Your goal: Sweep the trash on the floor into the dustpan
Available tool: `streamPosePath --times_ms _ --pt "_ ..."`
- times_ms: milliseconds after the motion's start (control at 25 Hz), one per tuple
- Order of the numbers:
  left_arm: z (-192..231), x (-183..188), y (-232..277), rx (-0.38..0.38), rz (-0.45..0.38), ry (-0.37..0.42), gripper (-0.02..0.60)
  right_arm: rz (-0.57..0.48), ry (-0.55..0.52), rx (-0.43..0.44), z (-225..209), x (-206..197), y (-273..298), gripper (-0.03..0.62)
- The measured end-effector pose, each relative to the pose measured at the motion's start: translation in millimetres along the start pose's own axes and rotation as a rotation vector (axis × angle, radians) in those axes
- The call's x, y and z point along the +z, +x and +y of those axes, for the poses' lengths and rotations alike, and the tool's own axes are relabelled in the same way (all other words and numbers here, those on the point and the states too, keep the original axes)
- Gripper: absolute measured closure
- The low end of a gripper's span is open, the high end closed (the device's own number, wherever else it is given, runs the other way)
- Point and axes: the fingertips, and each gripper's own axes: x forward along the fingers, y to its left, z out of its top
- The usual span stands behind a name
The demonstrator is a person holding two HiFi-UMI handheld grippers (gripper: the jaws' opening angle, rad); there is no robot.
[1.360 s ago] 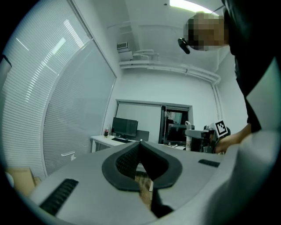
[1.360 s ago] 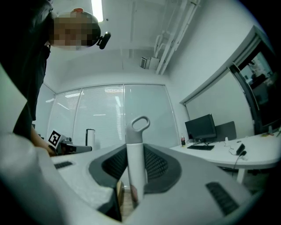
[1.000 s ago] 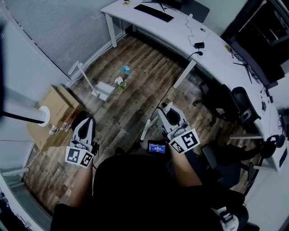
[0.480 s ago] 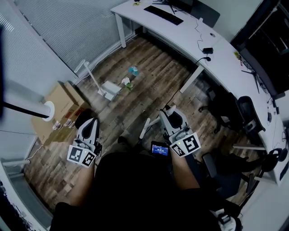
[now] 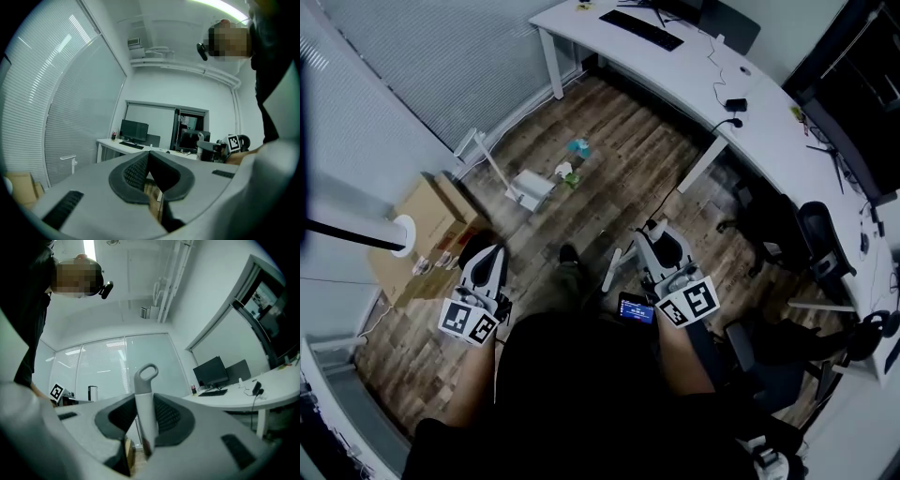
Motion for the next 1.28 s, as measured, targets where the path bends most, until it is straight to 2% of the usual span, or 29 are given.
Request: streamPosePath --times_ms 200,480,720,1280 --pt "15.5 -6.3 22.6 -0.014 0.002 -0.009 0.586 0.029 0.003 -0.021 -16.1 -5.9 11.8 0.494" --pt "60.3 -9.1 73.0 0.016 -0.008 -0.03 0.586 0.052 -0.008 0.001 -48.2 0.3 57.1 0.494" --pt "124.8 -0.4 115.1 0.04 -0.012 -0.025 0.586 0.091 -0.008 0.005 -74.9 -0.3 126.1 0.494" --pt "262.7 17.2 214.5 0.07 -0.019 -0.088 0.586 0.174 -0.019 -0.036 -155.7 -5.8 281.2 0.494"
